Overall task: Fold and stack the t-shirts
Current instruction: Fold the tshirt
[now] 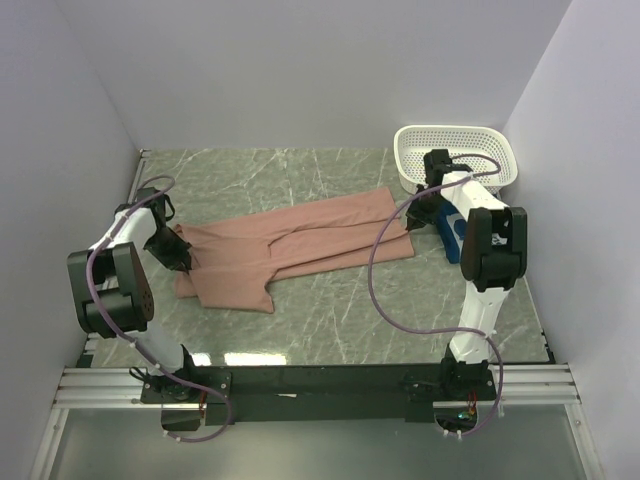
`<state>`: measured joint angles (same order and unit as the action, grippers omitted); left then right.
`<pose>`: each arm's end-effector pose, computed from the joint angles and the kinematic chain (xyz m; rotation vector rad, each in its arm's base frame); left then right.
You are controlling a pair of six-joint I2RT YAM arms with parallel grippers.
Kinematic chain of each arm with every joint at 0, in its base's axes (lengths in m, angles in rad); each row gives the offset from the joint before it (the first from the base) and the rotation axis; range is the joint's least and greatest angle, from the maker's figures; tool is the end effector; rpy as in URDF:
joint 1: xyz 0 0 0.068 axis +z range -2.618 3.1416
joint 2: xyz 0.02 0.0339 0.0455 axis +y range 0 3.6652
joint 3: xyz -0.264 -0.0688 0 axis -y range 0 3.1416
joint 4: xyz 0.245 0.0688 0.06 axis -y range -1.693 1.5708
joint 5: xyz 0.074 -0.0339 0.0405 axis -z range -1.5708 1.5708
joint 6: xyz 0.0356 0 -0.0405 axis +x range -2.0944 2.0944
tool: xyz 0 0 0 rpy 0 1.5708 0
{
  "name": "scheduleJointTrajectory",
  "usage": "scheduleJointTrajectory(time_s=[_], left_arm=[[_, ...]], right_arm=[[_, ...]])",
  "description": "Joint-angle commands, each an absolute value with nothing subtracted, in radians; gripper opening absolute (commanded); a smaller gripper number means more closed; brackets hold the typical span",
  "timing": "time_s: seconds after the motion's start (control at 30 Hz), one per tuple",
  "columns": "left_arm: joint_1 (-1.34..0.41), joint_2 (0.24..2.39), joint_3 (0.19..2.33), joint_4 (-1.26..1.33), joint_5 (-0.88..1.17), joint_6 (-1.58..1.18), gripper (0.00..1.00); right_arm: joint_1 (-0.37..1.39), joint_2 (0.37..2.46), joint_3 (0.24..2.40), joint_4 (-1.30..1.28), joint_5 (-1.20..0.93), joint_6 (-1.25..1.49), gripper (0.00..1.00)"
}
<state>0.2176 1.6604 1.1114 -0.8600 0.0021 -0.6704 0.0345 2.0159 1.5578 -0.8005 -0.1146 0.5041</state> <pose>0.2945 0.0650 0.1916 -1.2815 2.6947 -0.0574 0.4131 0.0183 0.1932 0.6398 2.7857 0.2777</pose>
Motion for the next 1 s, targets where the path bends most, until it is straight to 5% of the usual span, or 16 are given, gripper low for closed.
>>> scheduleJointTrajectory(time_s=[0.0,0.23,0.47,0.67,0.97], left_arm=[[0.224,1.678,1.137,-0.801,-0.021,-0.675,0.06],[0.224,1.703,1.104,-0.747,-0.009,-0.69,0.15],[0.224,1.648,1.106,-0.776,-0.043,-0.689,0.6],[0.222,1.494,1.074,-0.853,-0.095,-0.701,0.85],[0.005,1.161,0.882,-0.93,-0.074,-0.822,0.78]], right_arm=[[0.017,2.032,1.582,-0.764,-0.063,0.515,0.0],[0.015,2.057,1.571,-0.744,-0.063,0.515,0.02],[0.018,2.011,1.559,-0.727,-0.089,0.506,0.34],[0.051,1.869,1.496,-0.726,-0.08,0.486,0.48],[0.216,1.591,1.215,-0.647,-0.078,0.491,0.52]])
